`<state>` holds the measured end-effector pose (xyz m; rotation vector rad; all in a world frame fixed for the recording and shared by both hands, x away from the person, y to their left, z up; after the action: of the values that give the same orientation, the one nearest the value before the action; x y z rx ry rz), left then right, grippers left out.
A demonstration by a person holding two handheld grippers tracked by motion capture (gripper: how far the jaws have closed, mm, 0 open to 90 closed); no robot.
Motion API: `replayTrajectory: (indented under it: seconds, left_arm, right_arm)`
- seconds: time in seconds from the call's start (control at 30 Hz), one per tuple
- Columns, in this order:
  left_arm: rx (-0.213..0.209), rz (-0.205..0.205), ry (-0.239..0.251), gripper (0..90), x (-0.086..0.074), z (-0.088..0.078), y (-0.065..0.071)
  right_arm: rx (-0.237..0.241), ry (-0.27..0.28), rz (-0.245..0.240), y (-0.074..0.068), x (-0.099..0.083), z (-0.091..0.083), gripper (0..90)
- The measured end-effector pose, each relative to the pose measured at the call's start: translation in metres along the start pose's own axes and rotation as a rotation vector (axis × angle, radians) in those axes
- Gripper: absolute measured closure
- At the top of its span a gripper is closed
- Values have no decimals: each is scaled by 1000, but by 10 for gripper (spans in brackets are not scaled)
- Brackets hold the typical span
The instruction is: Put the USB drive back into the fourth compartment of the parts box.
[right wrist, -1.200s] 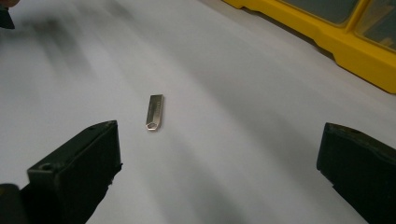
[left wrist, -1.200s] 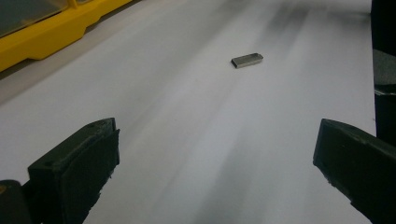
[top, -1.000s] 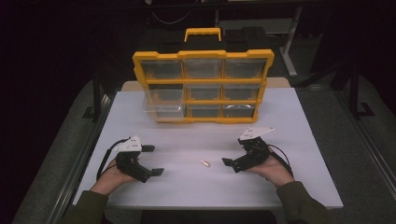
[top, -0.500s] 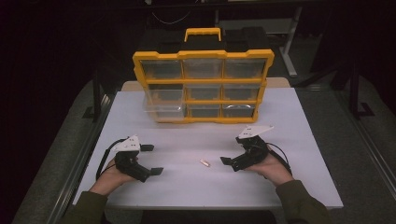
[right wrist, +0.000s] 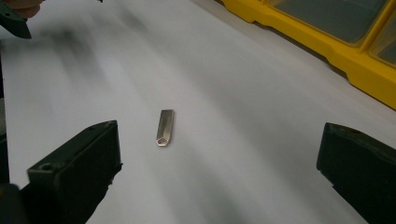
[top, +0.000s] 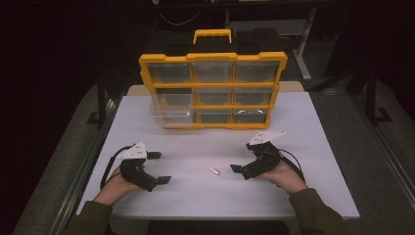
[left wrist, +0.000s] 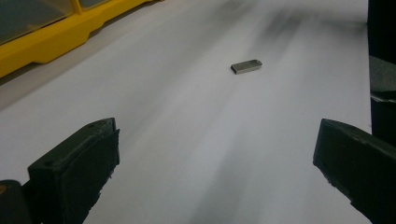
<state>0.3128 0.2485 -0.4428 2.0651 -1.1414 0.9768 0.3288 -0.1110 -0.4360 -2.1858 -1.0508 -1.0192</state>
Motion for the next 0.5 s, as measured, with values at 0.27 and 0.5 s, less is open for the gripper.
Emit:
replayTrajectory:
  seconds: [0.27, 0.5]
  left_arm:
    - [-8, -6, 3, 0, -2, -1, 0]
    - [-10, -1, 0, 0, -2, -1, 0]
  right_arm:
    - [9, -5, -4, -1, 3, 3, 0]
    - [23, -9, -18, -3, 7, 9, 0]
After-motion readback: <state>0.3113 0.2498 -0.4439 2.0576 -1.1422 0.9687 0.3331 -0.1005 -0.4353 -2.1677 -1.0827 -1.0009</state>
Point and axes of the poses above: each handheld gripper's, and its own axes: z roughly forward along the jaws, x roughly out of its top, y roughly to its right, the point moved 3 cm from there along z, roughly forward along the jaws, and after that the axes turned 2 degrees about -z, right-handed, at the moved point
